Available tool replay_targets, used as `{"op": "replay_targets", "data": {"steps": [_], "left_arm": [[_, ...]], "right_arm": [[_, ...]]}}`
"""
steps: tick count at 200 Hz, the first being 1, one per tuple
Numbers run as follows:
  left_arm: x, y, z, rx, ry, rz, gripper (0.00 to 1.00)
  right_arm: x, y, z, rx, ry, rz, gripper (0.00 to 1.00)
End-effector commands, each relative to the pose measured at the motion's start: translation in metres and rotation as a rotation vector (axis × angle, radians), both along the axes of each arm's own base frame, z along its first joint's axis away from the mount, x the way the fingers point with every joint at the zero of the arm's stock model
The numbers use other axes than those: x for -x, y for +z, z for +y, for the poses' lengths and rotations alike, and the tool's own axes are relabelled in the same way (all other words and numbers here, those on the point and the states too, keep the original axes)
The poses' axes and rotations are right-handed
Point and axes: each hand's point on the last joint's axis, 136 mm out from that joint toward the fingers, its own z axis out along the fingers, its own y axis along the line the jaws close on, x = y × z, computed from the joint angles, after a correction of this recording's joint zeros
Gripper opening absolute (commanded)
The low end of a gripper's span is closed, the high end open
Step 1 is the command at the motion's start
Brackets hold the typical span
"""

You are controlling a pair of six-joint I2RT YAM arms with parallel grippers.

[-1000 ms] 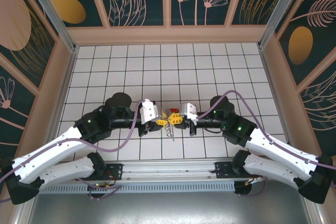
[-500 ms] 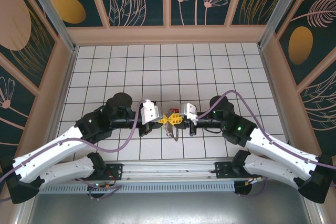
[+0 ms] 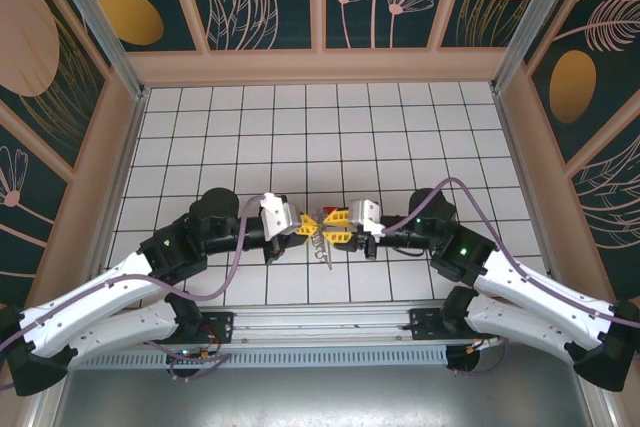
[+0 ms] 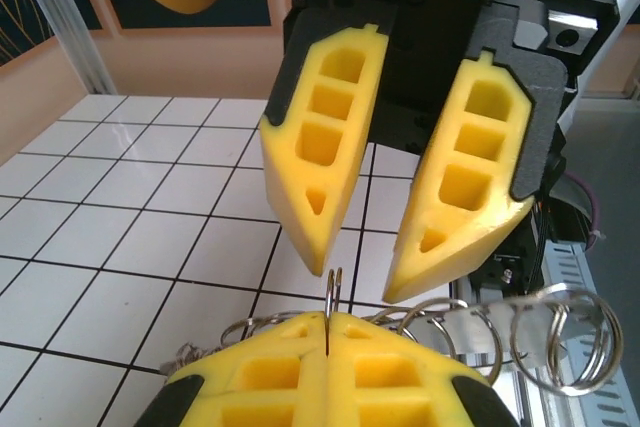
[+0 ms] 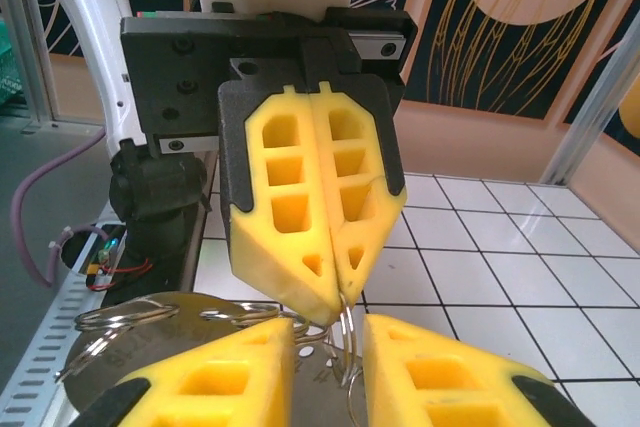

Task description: Put the keys on the keyring

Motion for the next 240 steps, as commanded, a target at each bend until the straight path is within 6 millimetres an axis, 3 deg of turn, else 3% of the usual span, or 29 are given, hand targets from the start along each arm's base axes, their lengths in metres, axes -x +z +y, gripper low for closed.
{"op": "replay_targets", "data": {"steps": [1, 79, 138, 170, 205, 240], "left_arm": [[-0.002, 0.018, -0.002, 0.078, 0.008, -0.016, 0.00], [-0.001, 0.014, 0.000, 0.089, 0.014, -0.012, 0.00], [-0.014, 0.003, 0.018, 0.090, 0.140, -0.023, 0.00], [-0.018, -0.002, 0.024, 0.085, 0.188, -0.012, 0.00], [-0.024, -0.004, 0.030, 0.100, 0.241, 0.008, 0.00], [-0.025, -0.010, 0.035, 0.123, 0.272, 0.058, 0.00]], "right_arm": [[-0.002, 0.003, -0.002, -0.030, -0.046, -0.019, 0.25], [-0.014, 0.003, -0.001, -0.041, -0.145, -0.030, 0.23], [-0.030, -0.010, -0.008, -0.018, -0.258, 0.051, 0.34], [-0.064, -0.018, -0.021, 0.011, -0.469, 0.106, 0.41], [-0.113, -0.053, -0.032, 0.124, -0.648, 0.260, 0.42], [-0.138, -0.083, -0.029, 0.159, -0.680, 0.388, 0.42]]}}
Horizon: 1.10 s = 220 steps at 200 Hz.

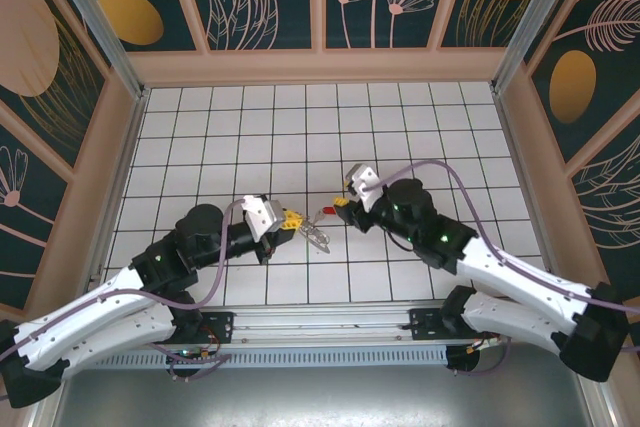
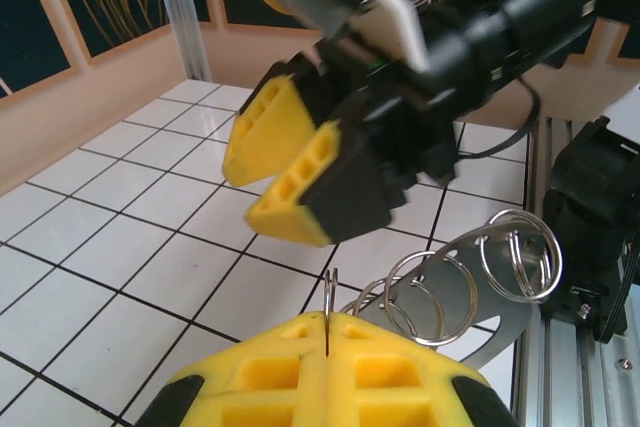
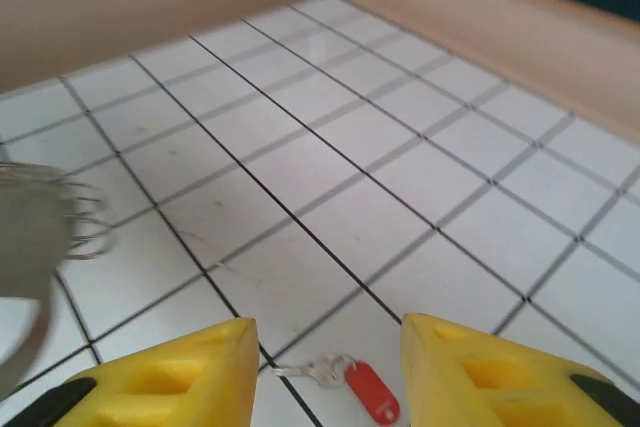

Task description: Put the keys on the keyring

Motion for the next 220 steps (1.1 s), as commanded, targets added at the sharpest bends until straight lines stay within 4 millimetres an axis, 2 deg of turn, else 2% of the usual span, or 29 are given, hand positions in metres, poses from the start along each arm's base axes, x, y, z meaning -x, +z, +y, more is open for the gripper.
{"op": "replay_targets", "data": {"steps": [1, 32, 75, 126, 174, 220], "left_arm": [[-0.005, 0.005, 0.005, 0.062, 0.050, 0.028, 0.00], [-0.005, 0.003, 0.012, 0.078, 0.084, 0.064, 0.00], [-0.005, 0.001, 0.017, 0.096, 0.105, 0.100, 0.00], [-0.004, 0.001, 0.019, 0.117, 0.113, 0.117, 0.00], [-0.005, -0.002, 0.024, 0.120, 0.135, 0.129, 0.00], [-0.006, -0.003, 0.022, 0.113, 0.137, 0.125, 0.00]], "right_arm": [[-0.014, -0.008, 0.001, -0.037, -0.050, 0.099, 0.41], [-0.021, -0.045, 0.014, -0.005, -0.020, 0.197, 0.42], [-0.033, -0.096, 0.017, 0.061, -0.035, 0.315, 0.42], [-0.051, -0.133, 0.033, 0.142, -0.023, 0.423, 0.50], [-0.060, -0.159, 0.048, 0.239, 0.025, 0.445, 0.50], [-0.048, -0.182, 0.051, 0.333, 0.081, 0.482, 0.46]]}}
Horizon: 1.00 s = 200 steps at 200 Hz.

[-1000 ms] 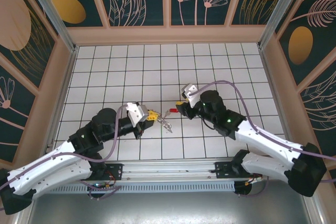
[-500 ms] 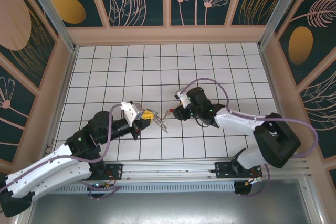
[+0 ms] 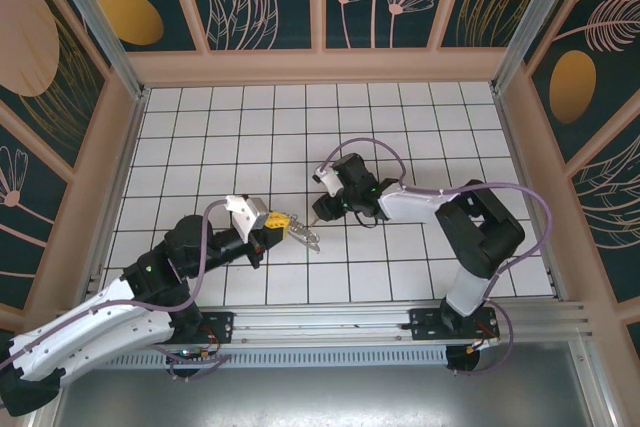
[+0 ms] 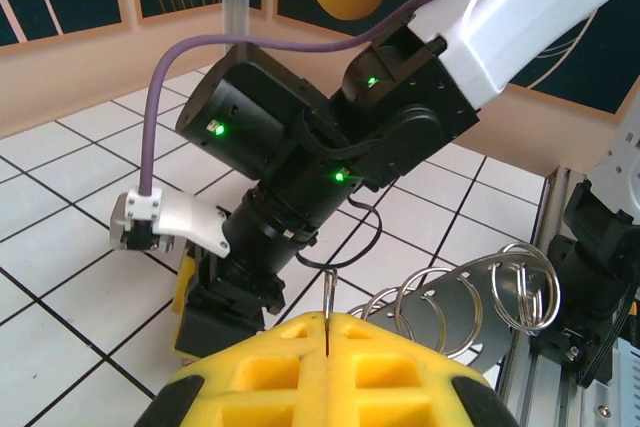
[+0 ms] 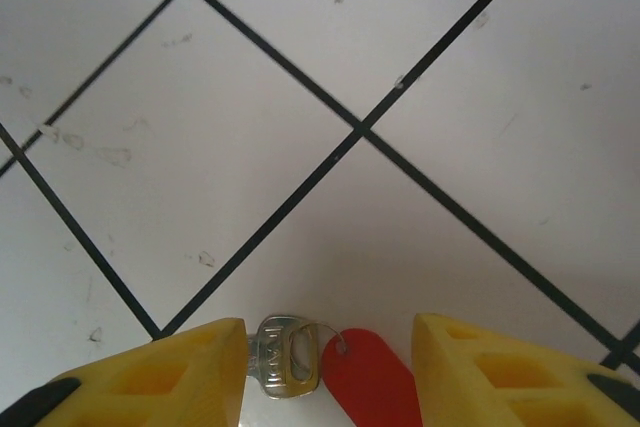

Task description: Put the keys on the keyring

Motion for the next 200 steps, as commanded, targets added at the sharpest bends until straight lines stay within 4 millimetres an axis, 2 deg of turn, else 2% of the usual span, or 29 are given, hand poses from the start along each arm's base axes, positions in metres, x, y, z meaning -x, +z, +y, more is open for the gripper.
{"op": "replay_targets", "data": {"steps": [1, 37, 76, 136, 150, 163, 200], "left_arm": [[-0.003, 0.003, 0.000, 0.019, 0.019, -0.003, 0.00], [-0.006, -0.001, -0.004, -0.003, 0.017, 0.001, 0.00], [-0.008, 0.002, -0.003, 0.001, 0.028, -0.007, 0.00], [-0.009, 0.003, -0.002, -0.004, 0.036, -0.006, 0.00], [-0.010, 0.004, -0.001, -0.003, 0.042, -0.004, 0.00], [-0.010, 0.004, 0.000, -0.005, 0.045, -0.002, 0.00], [-0.011, 0.002, 0.001, -0.019, 0.055, -0.006, 0.00]], "right_arm": [[0.013, -0.008, 0.004, 0.046, 0.069, 0.026, 0.46], [0.022, -0.020, 0.001, 0.087, 0.089, 0.048, 0.43], [0.024, -0.031, -0.005, 0.136, 0.083, 0.055, 0.32], [0.016, -0.033, 0.002, 0.119, 0.050, 0.040, 0.28], [0.017, -0.036, 0.002, 0.134, 0.044, 0.041, 0.23], [0.019, -0.041, -0.002, 0.150, 0.030, 0.048, 0.18], [0.040, -0.046, -0.016, 0.144, -0.014, 0.088, 0.18]]}}
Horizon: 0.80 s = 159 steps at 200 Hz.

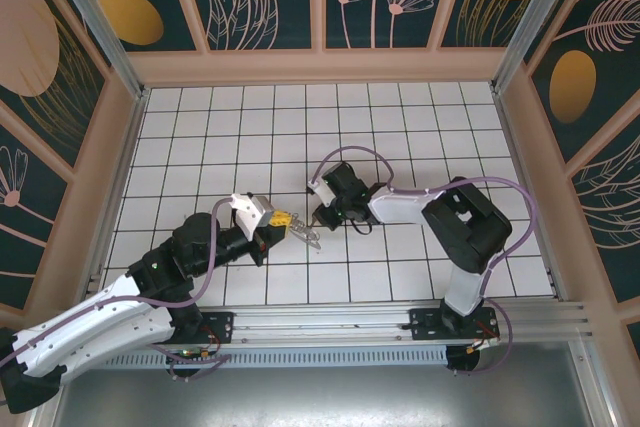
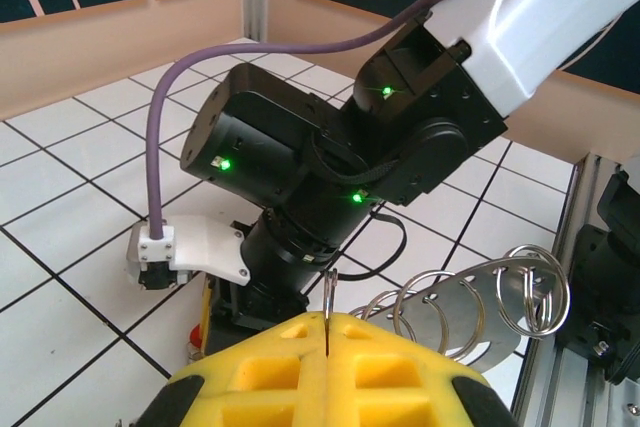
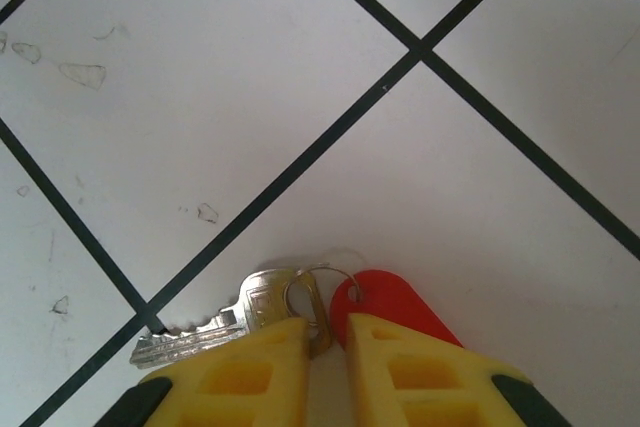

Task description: Put the keys on the keyring

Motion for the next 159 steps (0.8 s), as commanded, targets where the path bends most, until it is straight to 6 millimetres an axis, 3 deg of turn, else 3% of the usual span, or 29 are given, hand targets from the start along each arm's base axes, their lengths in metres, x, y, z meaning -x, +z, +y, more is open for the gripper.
{"op": "replay_targets", "data": {"steps": [1, 35, 58, 112, 159], "left_arm": [[-0.002, 0.015, 0.002, 0.025, 0.014, -0.028, 0.00], [-0.002, 0.012, 0.000, 0.016, 0.010, -0.027, 0.00], [-0.002, 0.012, 0.000, 0.020, 0.007, -0.026, 0.00], [0.000, 0.013, 0.000, 0.041, 0.000, -0.019, 0.00], [0.003, 0.019, 0.005, 0.060, 0.003, -0.029, 0.00]], "right_arm": [[0.025, -0.019, -0.020, 0.055, -0.046, 0.068, 0.18], [0.051, -0.011, -0.023, 0.006, -0.064, 0.093, 0.20], [0.057, 0.001, -0.026, -0.030, -0.080, 0.091, 0.20], [0.036, 0.042, -0.012, -0.102, -0.050, 0.021, 0.34], [0.033, 0.039, -0.005, -0.091, 0.022, 0.051, 0.35]]}}
